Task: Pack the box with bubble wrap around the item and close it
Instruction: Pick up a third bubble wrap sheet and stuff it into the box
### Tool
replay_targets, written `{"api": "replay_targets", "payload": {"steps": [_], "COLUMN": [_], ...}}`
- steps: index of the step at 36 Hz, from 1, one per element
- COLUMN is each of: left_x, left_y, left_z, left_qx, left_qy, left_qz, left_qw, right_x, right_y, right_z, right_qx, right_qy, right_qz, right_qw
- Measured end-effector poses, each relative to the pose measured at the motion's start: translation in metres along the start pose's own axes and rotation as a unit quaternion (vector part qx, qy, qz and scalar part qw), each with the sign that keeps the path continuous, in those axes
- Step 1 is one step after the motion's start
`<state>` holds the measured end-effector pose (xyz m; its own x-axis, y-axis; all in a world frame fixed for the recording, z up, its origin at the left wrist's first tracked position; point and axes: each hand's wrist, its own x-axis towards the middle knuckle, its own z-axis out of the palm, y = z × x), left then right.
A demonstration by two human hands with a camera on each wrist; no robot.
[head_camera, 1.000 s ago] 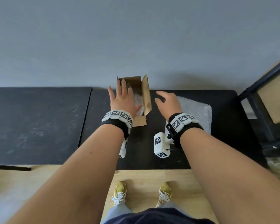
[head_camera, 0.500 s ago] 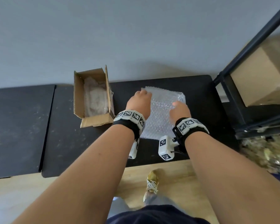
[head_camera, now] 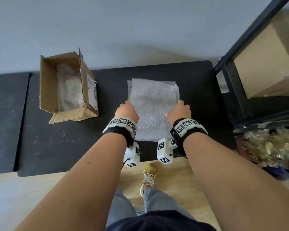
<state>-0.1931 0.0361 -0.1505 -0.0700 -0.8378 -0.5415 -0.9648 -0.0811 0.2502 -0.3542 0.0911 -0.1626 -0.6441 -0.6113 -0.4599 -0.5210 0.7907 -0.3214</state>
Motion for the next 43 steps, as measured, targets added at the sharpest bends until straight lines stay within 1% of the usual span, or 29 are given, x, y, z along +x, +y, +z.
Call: {"api": "replay_targets", "payload": {"steps": [4,7,9,12,15,18,22,27,31,35,39,43], "left_x": [-0.002,-0.005,-0.007,-0.012,-0.02,-0.029,-0.039,-0.052,-0.057,-0.058,-0.057,-0.057], "left_y": [-0.001,0.0,0.0,0.001,0.003,0.004,-0.002,-0.009,-0.017,-0.032,-0.051,-0.071], "left_z": [-0.002,-0.008,-0.012,-0.02,-0.036,-0.056,-0.081,-0.113,-0.136,-0.158,-0.172,-0.18], "left_qx": [-0.038,-0.085,-0.128,-0.194,-0.229,-0.261,-0.238,-0.244,-0.222,-0.185,-0.164,-0.106], "left_qy": [0.026,0.053,0.073,0.109,0.147,0.18,0.198,0.233,0.234,0.249,0.292,0.346], "left_qz": [0.001,0.008,0.005,0.004,0.016,0.029,0.05,0.073,0.099,0.09,0.061,0.053], "left_qw": [0.999,0.995,0.989,0.975,0.962,0.948,0.95,0.939,0.941,0.946,0.94,0.931], "right_x": [0.001,-0.002,-0.005,-0.01,-0.016,-0.022,-0.03,-0.047,-0.062,-0.079,-0.084,-0.083], "right_y": [0.001,-0.001,-0.005,-0.012,-0.021,-0.031,-0.046,-0.071,-0.097,-0.126,-0.142,-0.149], "right_z": [-0.001,-0.006,-0.011,-0.022,-0.036,-0.049,-0.067,-0.09,-0.104,-0.107,-0.101,-0.093], "right_qx": [-0.008,-0.034,-0.032,0.037,0.128,0.179,0.232,0.292,0.232,0.154,0.091,0.113], "right_qy": [-0.001,0.013,0.028,0.041,0.031,0.041,0.042,0.031,-0.001,-0.033,-0.046,-0.028], "right_qz": [-0.018,-0.034,-0.047,-0.056,-0.052,-0.062,-0.101,-0.182,-0.241,-0.282,-0.293,-0.286], "right_qw": [1.0,0.999,0.998,0.997,0.99,0.981,0.966,0.938,0.942,0.947,0.951,0.951]}}
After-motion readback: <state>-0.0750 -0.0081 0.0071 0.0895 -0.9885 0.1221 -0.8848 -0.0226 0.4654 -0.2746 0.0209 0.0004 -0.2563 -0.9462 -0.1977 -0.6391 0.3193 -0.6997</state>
